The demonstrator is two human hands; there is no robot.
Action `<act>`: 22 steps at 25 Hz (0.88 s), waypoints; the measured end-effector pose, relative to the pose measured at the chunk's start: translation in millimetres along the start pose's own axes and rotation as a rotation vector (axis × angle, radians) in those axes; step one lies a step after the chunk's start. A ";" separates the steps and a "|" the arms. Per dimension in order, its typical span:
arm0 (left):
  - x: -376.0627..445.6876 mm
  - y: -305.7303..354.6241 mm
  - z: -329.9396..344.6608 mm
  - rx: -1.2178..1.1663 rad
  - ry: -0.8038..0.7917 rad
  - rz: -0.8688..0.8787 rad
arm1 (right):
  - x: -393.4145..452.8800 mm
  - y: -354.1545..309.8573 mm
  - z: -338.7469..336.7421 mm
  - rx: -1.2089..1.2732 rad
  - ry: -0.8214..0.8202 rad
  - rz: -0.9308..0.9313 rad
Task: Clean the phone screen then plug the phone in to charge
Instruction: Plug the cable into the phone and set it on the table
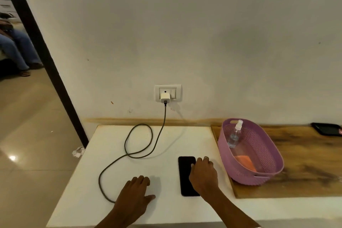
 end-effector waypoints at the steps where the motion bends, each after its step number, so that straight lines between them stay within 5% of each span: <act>1: -5.0 -4.1 3.1 0.007 -0.029 0.007 | -4.9 3.4 6.4 -0.005 -0.011 0.025; 12: -3.0 -0.2 0.0 -0.072 -0.036 -0.061 | -29.3 4.1 40.1 0.027 -0.134 0.235; 17: 19.9 24.7 -30.2 -0.194 0.125 -0.110 | -21.0 7.2 45.9 0.284 -0.281 0.400; 22: 31.5 30.2 -45.4 -0.603 0.323 -0.235 | -16.1 6.1 40.4 0.699 -0.428 0.434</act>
Point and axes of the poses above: each hand's wrist, its own x-axis towards the middle knuckle, its own z-axis out of the palm, y = z × x, the point moved 7 cm from there along x, towards the middle knuckle, and after that the axes turned 12 degrees about z, right-handed, at the moved point
